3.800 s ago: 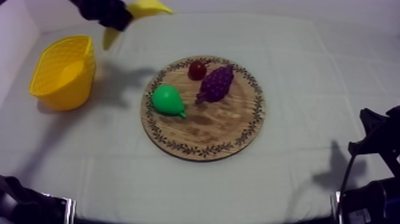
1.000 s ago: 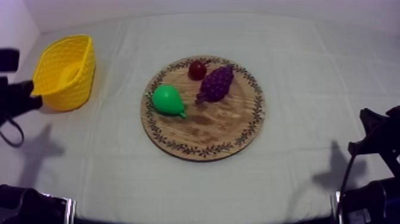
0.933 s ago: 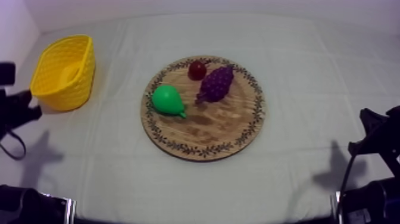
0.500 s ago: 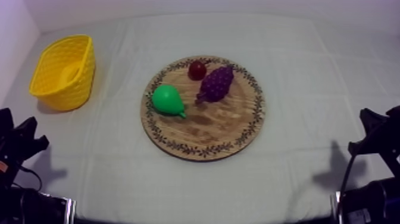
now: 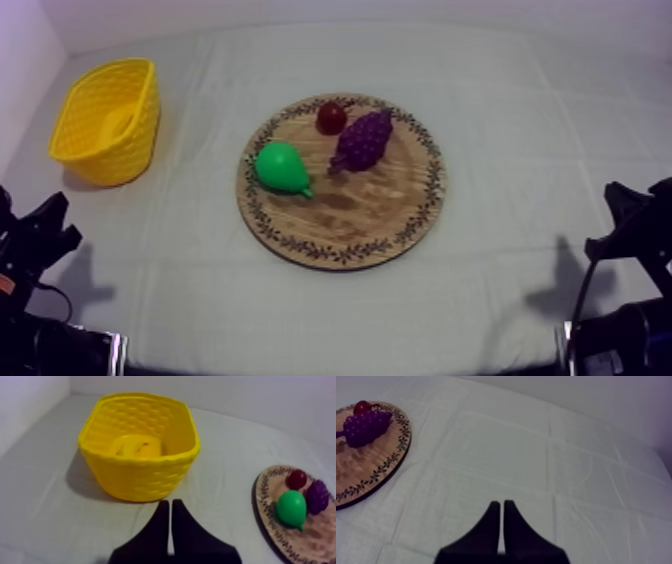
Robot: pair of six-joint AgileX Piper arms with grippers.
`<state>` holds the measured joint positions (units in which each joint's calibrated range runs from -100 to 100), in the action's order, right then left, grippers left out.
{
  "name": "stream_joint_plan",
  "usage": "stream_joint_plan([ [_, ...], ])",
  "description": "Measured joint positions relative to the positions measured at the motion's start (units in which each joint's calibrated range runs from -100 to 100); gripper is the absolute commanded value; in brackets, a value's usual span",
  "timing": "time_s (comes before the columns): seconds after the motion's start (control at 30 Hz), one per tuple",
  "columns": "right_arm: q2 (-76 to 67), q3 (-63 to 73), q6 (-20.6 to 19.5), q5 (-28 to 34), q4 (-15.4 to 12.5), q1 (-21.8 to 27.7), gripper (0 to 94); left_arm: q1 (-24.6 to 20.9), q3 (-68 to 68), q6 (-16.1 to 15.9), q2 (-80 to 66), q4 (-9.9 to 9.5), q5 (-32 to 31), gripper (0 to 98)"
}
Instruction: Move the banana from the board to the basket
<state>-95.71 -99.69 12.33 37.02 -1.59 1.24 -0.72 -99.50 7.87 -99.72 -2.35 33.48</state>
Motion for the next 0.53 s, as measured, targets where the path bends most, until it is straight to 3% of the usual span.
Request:
stream_joint_plan([
  [0.13, 0.0, 0.0, 0.0, 0.0, 0.0, 0.0, 0.6, 0.03, -0.05, 2.17, 0.0, 0.0, 0.01, 0.0],
  [0.53, 0.0, 0.0, 0.0, 0.0, 0.0, 0.0, 0.6, 0.03, -0.05, 1.82, 0.0, 0.0, -0.02, 0.0],
])
